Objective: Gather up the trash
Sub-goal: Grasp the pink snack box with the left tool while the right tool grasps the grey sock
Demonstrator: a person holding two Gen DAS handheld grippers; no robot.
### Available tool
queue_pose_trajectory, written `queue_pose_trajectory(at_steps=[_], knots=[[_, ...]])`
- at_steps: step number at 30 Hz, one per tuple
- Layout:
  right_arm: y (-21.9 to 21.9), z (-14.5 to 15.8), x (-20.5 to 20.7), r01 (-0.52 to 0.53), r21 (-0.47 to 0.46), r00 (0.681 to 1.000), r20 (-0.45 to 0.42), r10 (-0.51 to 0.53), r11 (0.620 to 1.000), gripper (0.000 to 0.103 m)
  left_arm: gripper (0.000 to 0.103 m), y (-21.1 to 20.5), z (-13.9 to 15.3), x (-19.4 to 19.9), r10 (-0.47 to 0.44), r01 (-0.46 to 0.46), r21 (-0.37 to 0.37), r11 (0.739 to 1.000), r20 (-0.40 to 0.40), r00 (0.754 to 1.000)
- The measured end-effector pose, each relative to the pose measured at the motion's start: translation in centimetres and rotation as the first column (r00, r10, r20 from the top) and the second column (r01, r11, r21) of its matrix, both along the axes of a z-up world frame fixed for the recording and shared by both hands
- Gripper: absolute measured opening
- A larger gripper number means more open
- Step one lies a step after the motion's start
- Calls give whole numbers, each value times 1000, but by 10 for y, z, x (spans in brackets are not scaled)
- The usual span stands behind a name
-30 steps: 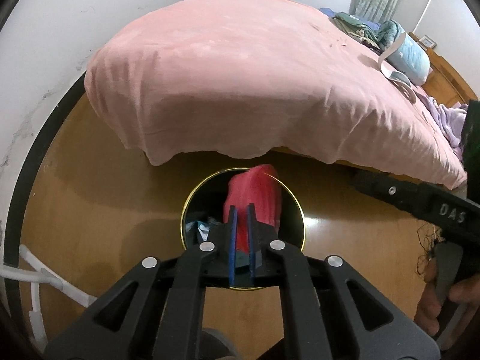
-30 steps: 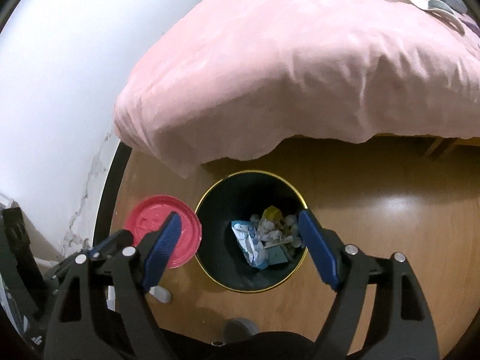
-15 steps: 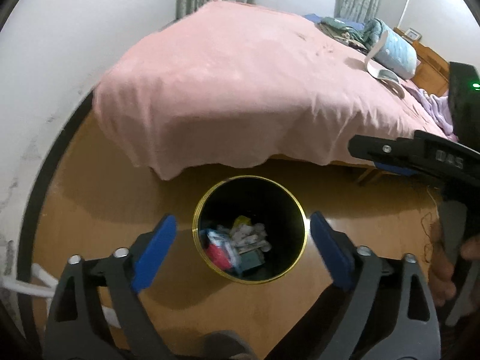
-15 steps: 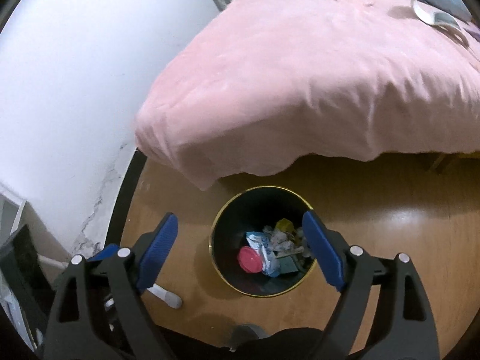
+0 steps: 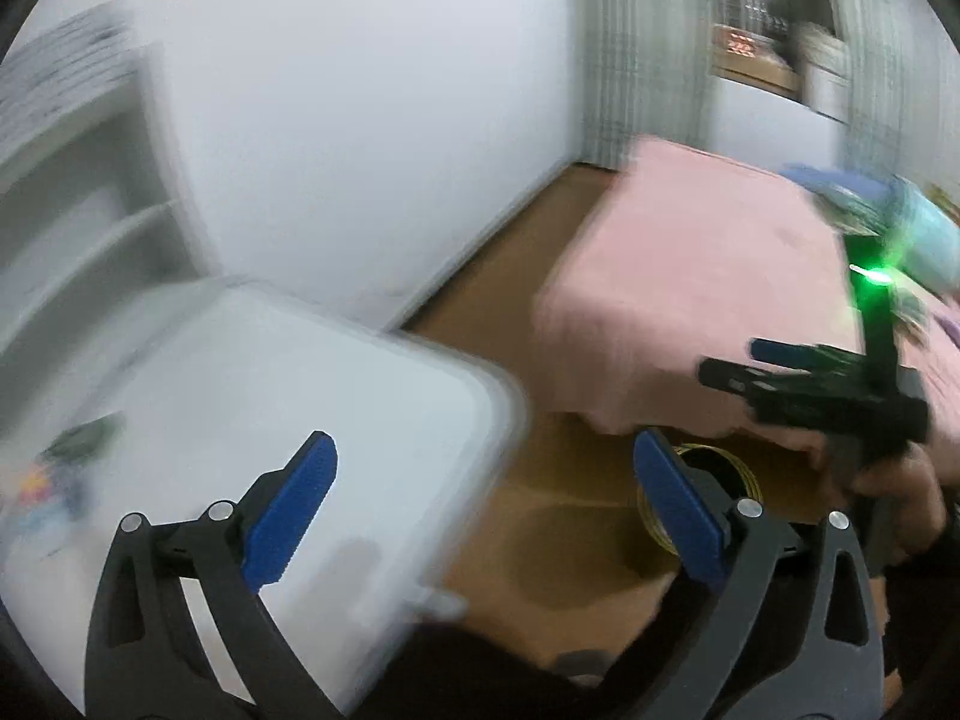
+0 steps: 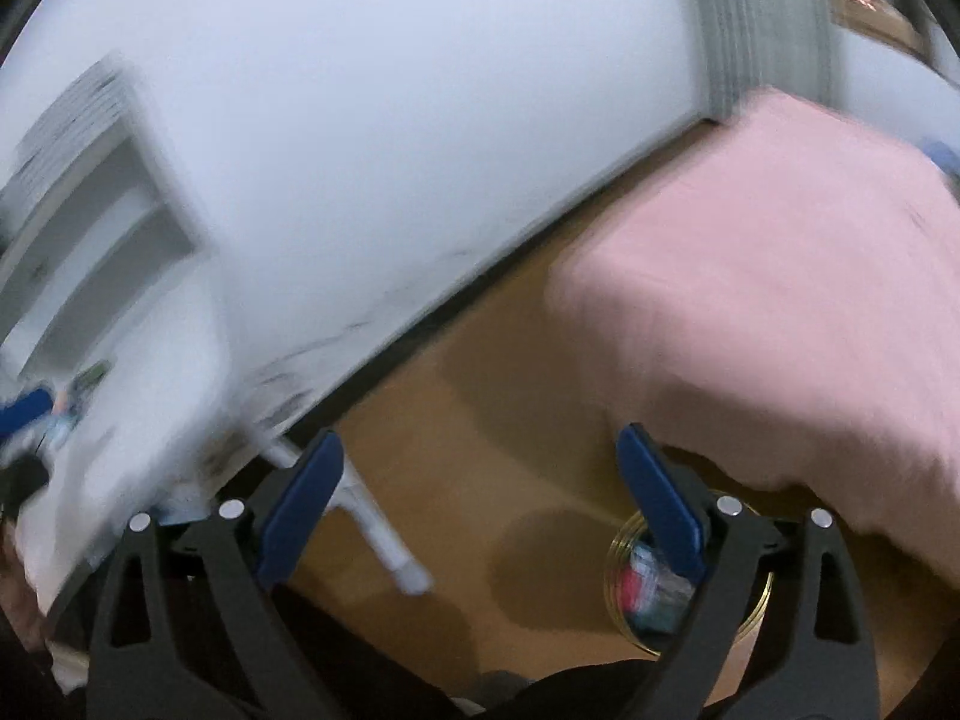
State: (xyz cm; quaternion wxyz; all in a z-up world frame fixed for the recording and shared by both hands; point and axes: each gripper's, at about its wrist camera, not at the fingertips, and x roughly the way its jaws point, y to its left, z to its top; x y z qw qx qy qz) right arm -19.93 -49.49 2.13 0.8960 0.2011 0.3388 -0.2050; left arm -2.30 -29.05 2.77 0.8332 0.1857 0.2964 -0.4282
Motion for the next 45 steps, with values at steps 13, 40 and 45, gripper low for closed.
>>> queue_pose_trajectory(at_steps=[13,40,45], knots=[[257,33,284,-638,157,765,13,644,754,88,96,291,-20,116,608,-606,53,794,-93,789],[283,54,285,-623,128,778,-5,629,772,17,96,249,-35,281,590,-573,180,800,-61,805],[246,48,255,-564,145,820,-18,573,813,17,96,212,-53,305,570,-540,276,795,-38,821]])
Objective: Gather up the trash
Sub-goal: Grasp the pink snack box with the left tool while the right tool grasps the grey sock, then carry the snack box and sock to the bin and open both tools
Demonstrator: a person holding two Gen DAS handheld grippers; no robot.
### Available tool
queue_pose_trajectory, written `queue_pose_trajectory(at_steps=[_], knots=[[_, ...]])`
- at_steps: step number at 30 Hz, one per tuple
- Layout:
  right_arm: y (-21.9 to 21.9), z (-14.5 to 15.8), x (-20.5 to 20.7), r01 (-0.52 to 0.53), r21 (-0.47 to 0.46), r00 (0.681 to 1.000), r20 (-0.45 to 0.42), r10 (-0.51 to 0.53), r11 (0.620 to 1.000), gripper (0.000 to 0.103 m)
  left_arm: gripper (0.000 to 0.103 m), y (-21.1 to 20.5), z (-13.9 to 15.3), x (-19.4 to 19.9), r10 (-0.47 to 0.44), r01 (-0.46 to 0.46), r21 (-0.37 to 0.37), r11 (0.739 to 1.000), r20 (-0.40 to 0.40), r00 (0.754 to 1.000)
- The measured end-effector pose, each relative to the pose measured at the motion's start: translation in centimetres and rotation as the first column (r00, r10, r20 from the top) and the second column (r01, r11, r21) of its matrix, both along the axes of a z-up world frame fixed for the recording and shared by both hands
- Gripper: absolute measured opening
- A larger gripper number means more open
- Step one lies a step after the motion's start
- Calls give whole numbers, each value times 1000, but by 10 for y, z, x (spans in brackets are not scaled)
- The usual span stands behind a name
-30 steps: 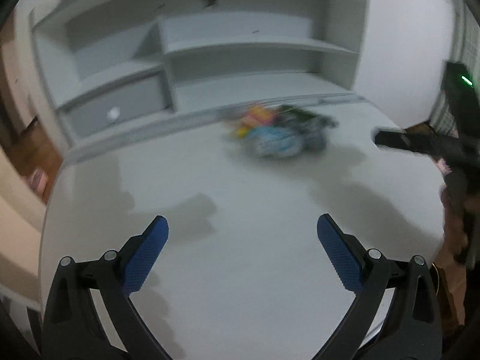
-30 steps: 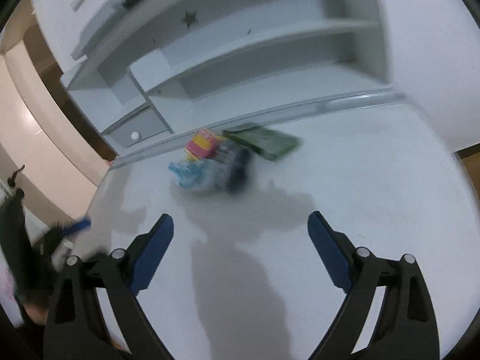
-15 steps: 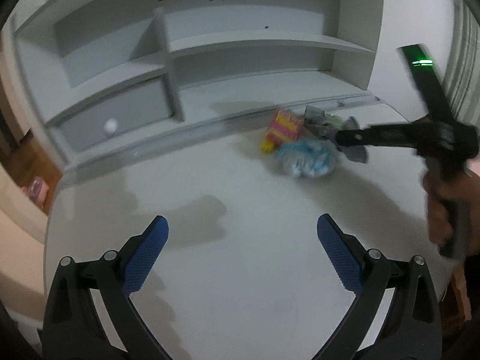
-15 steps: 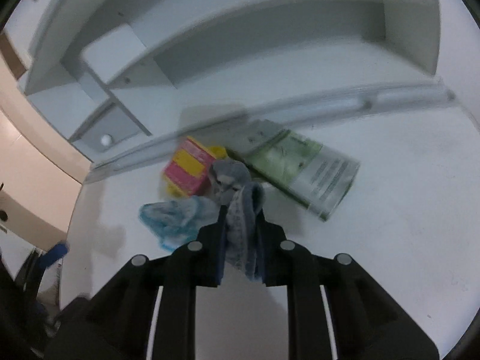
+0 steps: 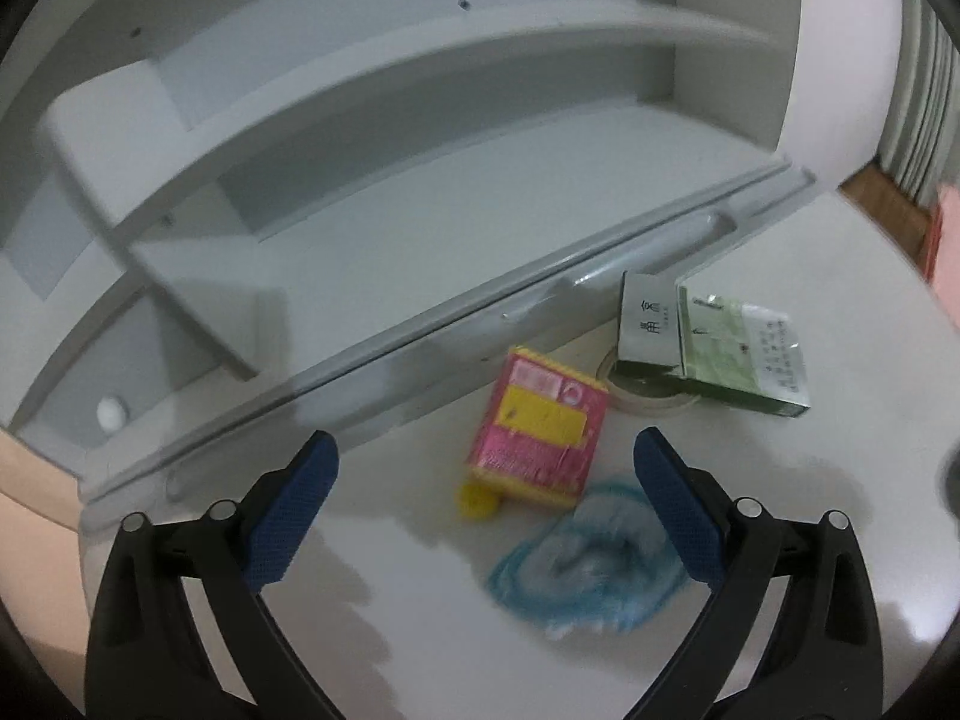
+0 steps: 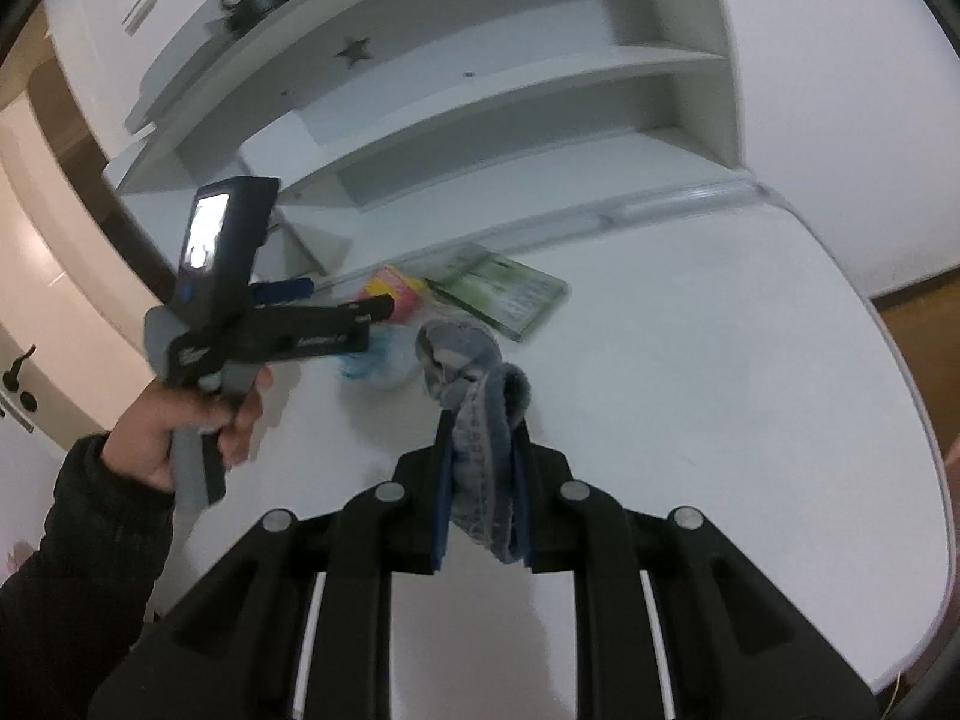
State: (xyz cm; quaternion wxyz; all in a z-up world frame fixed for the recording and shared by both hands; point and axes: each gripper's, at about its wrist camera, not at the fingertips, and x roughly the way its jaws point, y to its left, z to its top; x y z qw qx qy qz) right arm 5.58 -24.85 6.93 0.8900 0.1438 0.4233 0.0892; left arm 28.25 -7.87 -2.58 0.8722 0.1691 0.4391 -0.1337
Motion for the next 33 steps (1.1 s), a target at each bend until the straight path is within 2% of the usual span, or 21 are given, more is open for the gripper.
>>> queue_pose_trajectory(at_steps=[1,2,3,4,6,9,12,14,17,19,21,23,25,27,28,29,31,32,33], knots=[[-8,0,-7,18,-2,1000,0,-18,1000,17,96,-4,-3,1,-4,4,9,1000,-3,1000],[-14,-1,-12,31,-1,1000,-1,-31,1000,17,90,-6,-4,2,-12,12,9,1000,-5,1000],[-21,-1,-19,41,0,999,0,-41,999,17,70,-10,-7,3,-26,26,20,999,-11,1000],[-27,-2,-25,55,0,998,2,-55,998,17,45,-12,-9,4,-30,31,29,999,-22,999],[-42,-2,-37,85,8,996,8,-86,996,17,46,-12,-9,5,-23,24,18,1000,-43,999],[-62,2,-56,125,17,992,24,-125,992,17,46,-13,2,0,-12,12,10,1000,-10,1000],[-90,4,-81,182,28,982,38,-183,983,17,46,-18,27,-16,-10,11,-26,1000,37,999],[-110,5,-100,225,36,973,43,-227,974,17,46,-33,42,-30,-40,43,-43,998,68,997],[-145,1,-136,313,38,948,43,-314,949,17,46,-72,61,-62,-133,141,-78,987,100,986],[-175,-6,-169,395,35,917,37,-396,918,17,46,-115,69,-90,-236,247,-114,962,106,966],[-201,-14,-200,470,27,882,29,-470,882,17,46,-160,74,-123,-349,362,-156,919,105,931],[-227,-23,-234,544,25,839,14,-545,839,17,46,-214,75,-164,-476,487,-185,854,104,873],[-255,-36,-271,627,8,779,-8,-627,779,17,46,-257,74,-201,-568,577,-201,792,105,816],[-283,-52,-313,707,-3,707,-32,-707,707,17,46,-303,68,-244,-665,668,-211,713,95,740],[-294,-59,-330,737,-10,675,-44,-737,676,17,46,-318,65,-261,-696,695,-216,685,89,713],[-305,-67,-349,769,-20,637,-56,-769,638,17,46,-343,60,-286,-738,731,-225,644,72,671],[-330,-89,-388,829,-54,551,-85,-830,556,17,46,-377,49,-322,-788,770,-246,589,40,615],[-342,-102,-406,853,-55,512,-106,-852,519,17,46,-398,39,-347,-819,795,-257,550,22,574],[-350,-112,-419,869,-49,484,-122,-867,492,17,46,-410,32,-364,-837,810,-260,525,15,547]])
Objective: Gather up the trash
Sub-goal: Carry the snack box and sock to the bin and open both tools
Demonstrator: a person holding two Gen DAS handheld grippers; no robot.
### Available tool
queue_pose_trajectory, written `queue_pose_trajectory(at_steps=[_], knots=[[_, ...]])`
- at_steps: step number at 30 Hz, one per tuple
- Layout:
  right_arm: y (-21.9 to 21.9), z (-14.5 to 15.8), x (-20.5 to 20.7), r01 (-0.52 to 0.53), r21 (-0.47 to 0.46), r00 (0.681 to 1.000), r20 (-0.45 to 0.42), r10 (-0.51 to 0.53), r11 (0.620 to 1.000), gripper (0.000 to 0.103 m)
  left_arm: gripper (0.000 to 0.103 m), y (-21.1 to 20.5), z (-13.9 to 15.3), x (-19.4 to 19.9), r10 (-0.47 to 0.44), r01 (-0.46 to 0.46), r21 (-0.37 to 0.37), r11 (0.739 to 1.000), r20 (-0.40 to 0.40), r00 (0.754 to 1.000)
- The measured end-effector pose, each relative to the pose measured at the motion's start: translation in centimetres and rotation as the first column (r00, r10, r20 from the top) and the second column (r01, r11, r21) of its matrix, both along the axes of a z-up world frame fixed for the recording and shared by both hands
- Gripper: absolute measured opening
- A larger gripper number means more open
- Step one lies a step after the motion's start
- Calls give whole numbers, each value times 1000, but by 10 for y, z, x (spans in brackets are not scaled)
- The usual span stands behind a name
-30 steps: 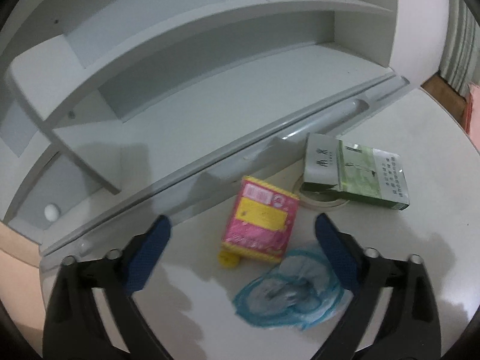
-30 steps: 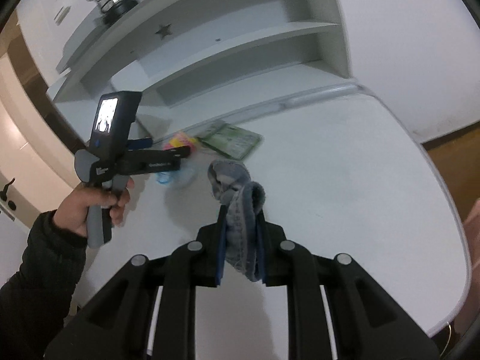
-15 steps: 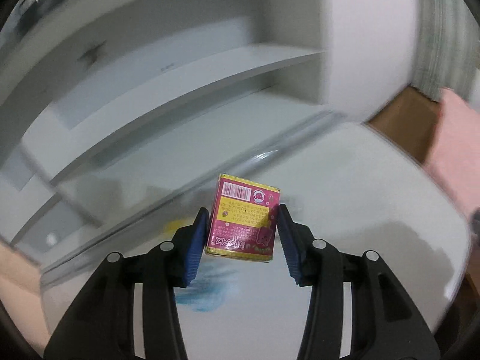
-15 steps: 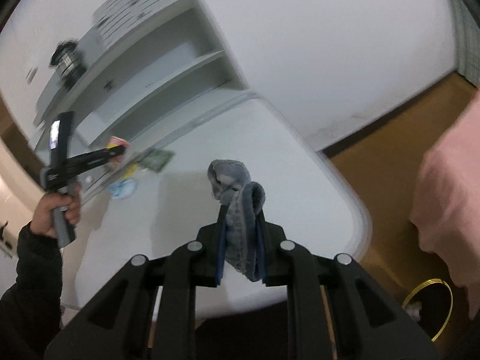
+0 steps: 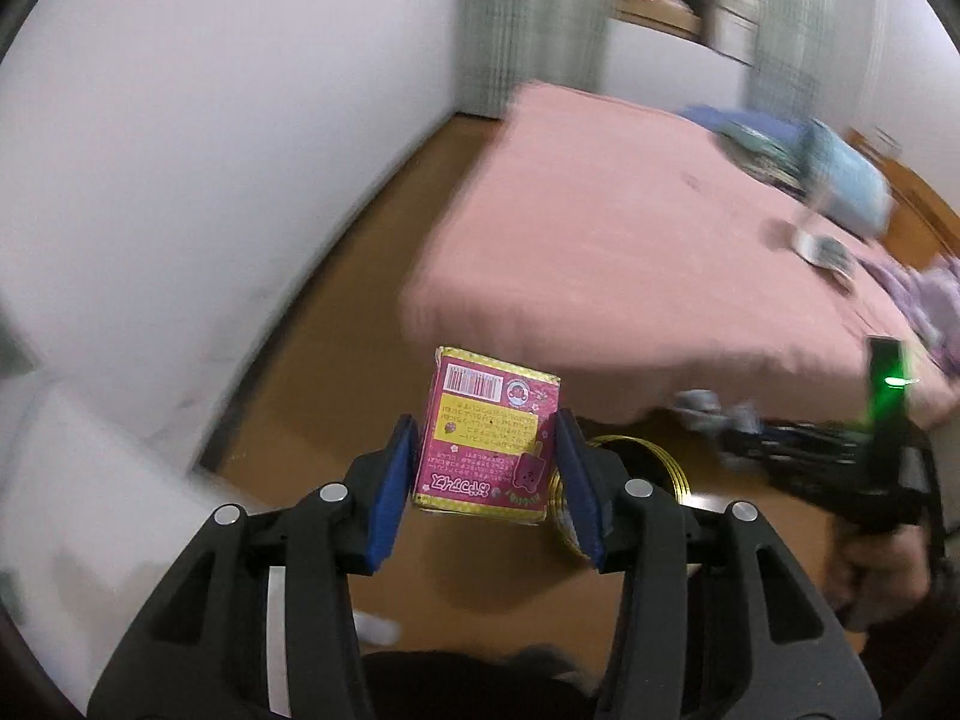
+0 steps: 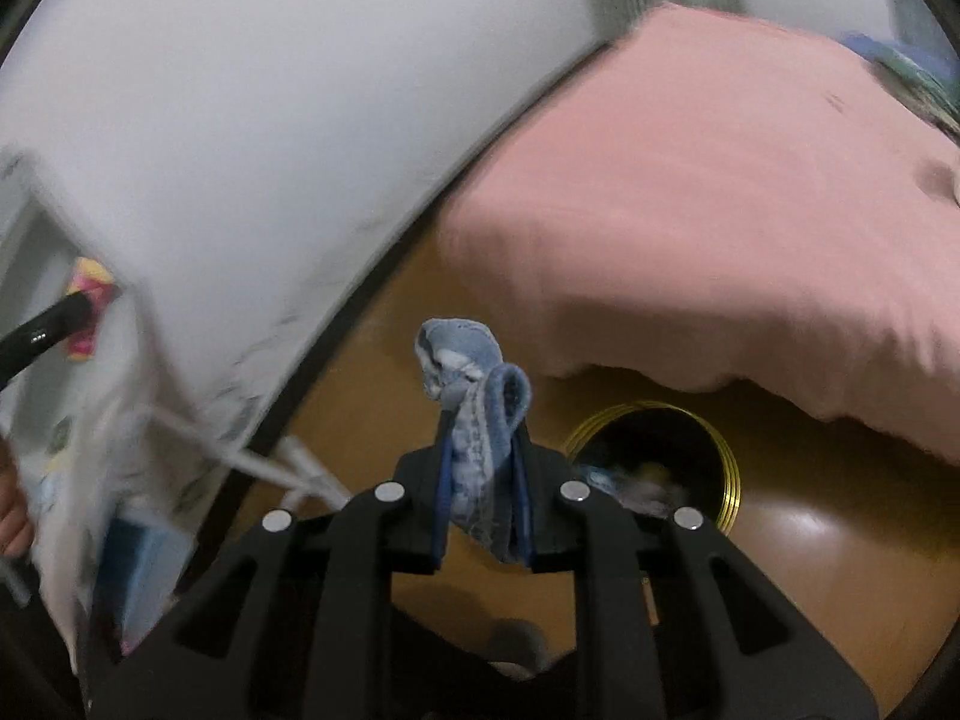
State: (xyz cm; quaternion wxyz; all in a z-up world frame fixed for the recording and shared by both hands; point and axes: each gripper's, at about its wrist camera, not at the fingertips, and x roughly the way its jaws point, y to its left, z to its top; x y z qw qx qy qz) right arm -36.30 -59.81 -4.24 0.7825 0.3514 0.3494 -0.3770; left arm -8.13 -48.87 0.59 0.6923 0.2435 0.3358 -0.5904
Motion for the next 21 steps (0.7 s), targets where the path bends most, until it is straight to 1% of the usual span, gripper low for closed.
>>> queue_pose_trajectory(at_steps=[2,4,5,7,8,9,11,12,15,16,18,19,21], knots=[[-15,-24,-29,68,30,998,-6,-68,997,17,46,-24,-24,-34,-58,58,12,998,-19,998],[-28,-54,-55,114,60,993,-41,-111,992,17,46,-45,-59,-63,-100,102,39,994,-58,993],[-33,-64,-63,133,74,991,-43,-130,988,17,46,-55,-81,-76,-114,118,56,991,-75,991],[-44,-89,-88,174,126,985,-32,-172,977,17,46,-69,-118,-86,-128,135,83,987,-82,988],[-47,-100,-95,186,144,983,-28,-184,972,17,46,-73,-141,-95,-139,146,85,986,-75,987],[-50,-111,-103,198,159,980,-31,-195,967,17,46,-77,-156,-94,-143,149,87,985,-69,987],[-55,-127,-112,206,189,978,-24,-206,960,17,46,-83,-190,-100,-151,156,98,983,-58,987],[-54,-135,-114,214,201,977,-23,-213,956,17,46,-86,-209,-100,-149,156,109,982,-73,986],[-61,-150,-120,222,216,975,-41,-218,951,17,46,-93,-238,-99,-135,149,117,982,-120,984],[-61,-151,-122,220,220,975,-43,-216,950,17,46,-94,-245,-98,-124,139,127,982,-117,985],[-61,-154,-121,212,226,977,-40,-208,951,17,46,-97,-252,-100,-100,118,148,982,-121,988],[-60,-155,-121,210,228,978,-38,-206,951,17,46,-101,-253,-100,-95,114,140,984,-140,986],[-61,-155,-121,202,231,979,-25,-202,952,17,46,-103,-253,-102,-80,99,132,986,-140,987]])
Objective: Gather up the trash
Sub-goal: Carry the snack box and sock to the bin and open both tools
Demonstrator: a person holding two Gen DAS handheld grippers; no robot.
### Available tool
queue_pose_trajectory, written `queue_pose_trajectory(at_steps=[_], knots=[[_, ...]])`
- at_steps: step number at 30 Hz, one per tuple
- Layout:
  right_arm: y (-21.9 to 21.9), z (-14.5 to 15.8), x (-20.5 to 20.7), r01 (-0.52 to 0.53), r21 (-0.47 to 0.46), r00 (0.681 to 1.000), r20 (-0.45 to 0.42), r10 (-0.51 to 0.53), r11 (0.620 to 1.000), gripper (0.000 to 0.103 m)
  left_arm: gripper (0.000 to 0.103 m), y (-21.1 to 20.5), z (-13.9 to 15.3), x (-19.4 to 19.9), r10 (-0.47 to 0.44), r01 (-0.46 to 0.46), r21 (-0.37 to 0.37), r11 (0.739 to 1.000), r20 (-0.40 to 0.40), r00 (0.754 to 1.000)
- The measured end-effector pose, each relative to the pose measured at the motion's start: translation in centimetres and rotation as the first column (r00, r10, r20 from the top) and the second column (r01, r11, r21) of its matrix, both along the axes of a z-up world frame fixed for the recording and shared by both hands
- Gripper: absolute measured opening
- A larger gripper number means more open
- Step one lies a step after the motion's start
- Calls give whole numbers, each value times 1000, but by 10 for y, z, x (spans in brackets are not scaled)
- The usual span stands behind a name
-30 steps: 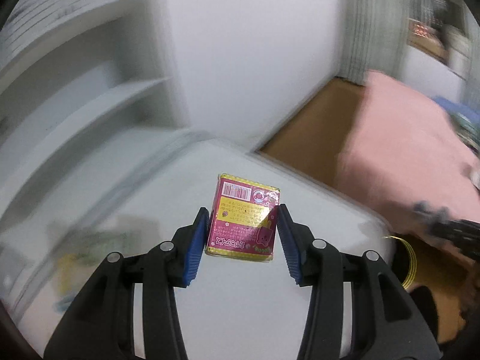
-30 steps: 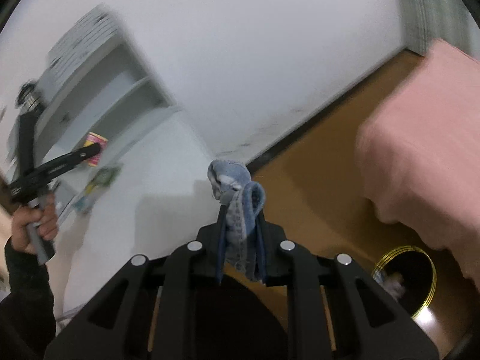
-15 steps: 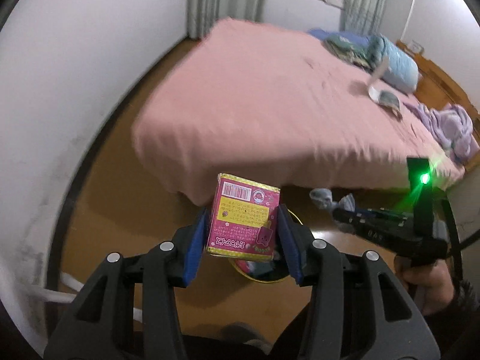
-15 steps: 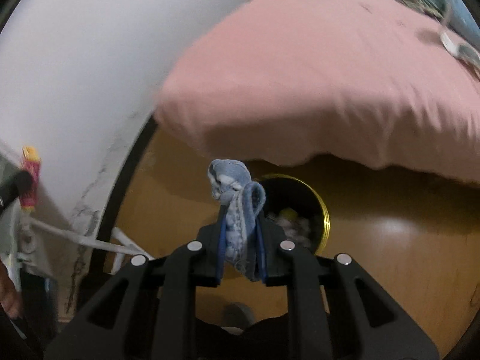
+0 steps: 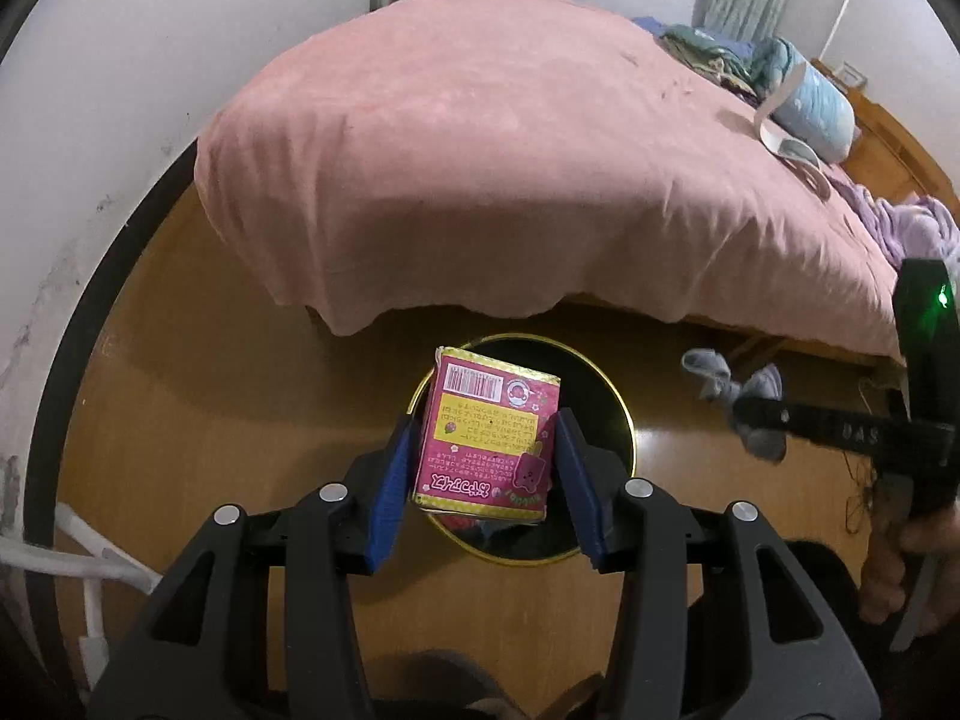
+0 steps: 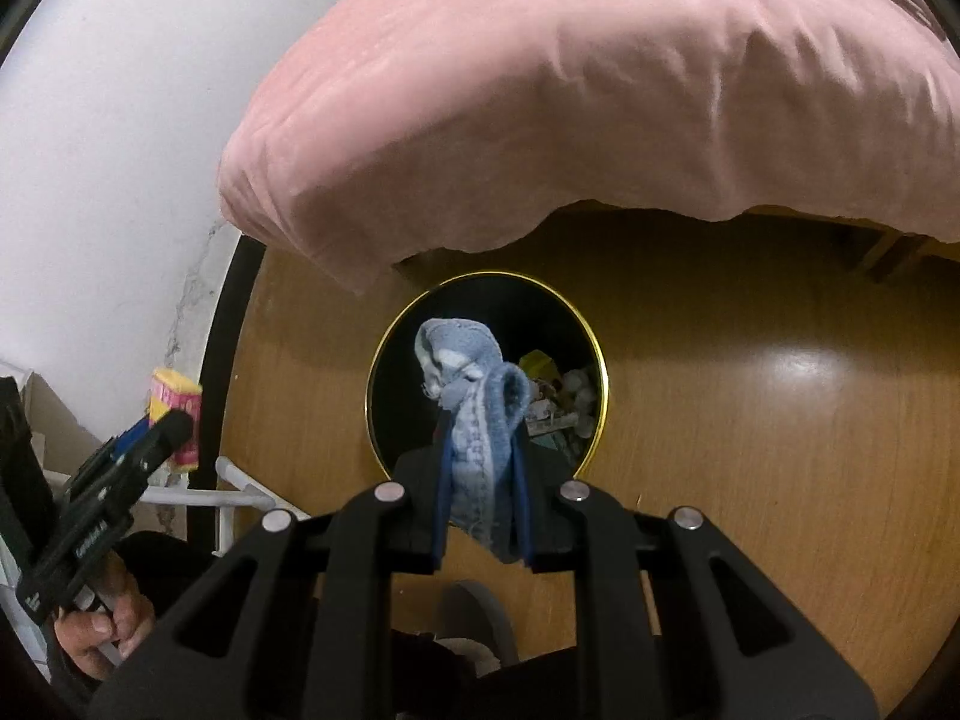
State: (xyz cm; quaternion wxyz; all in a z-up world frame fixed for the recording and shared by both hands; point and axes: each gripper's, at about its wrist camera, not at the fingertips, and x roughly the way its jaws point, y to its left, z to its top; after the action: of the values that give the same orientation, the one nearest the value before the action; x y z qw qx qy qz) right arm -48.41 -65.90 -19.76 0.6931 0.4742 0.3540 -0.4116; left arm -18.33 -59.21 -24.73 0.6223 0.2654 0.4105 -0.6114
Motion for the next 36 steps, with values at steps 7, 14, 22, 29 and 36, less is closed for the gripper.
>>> queue_pose_trajectory(at_steps=[7,14,22,29,36], knots=[[2,19,7,-22,-48,997,71,25,999,32,46,-2,-4,-5,5,-5,14,1000,-27,1000],[5,32,8,6,-98,995,101,4,995,88,46,0,-3,-3,10,-10,11,1000,-39,999],[5,34,6,43,-98,995,99,-33,994,88,71,-8,-3,-11,-19,20,19,1000,-72,997],[9,43,4,49,-120,993,111,-35,992,88,84,-5,4,-7,21,-21,-11,1000,-62,998],[14,84,33,-14,-210,995,92,34,978,88,93,34,51,3,27,-24,-45,999,58,998]])
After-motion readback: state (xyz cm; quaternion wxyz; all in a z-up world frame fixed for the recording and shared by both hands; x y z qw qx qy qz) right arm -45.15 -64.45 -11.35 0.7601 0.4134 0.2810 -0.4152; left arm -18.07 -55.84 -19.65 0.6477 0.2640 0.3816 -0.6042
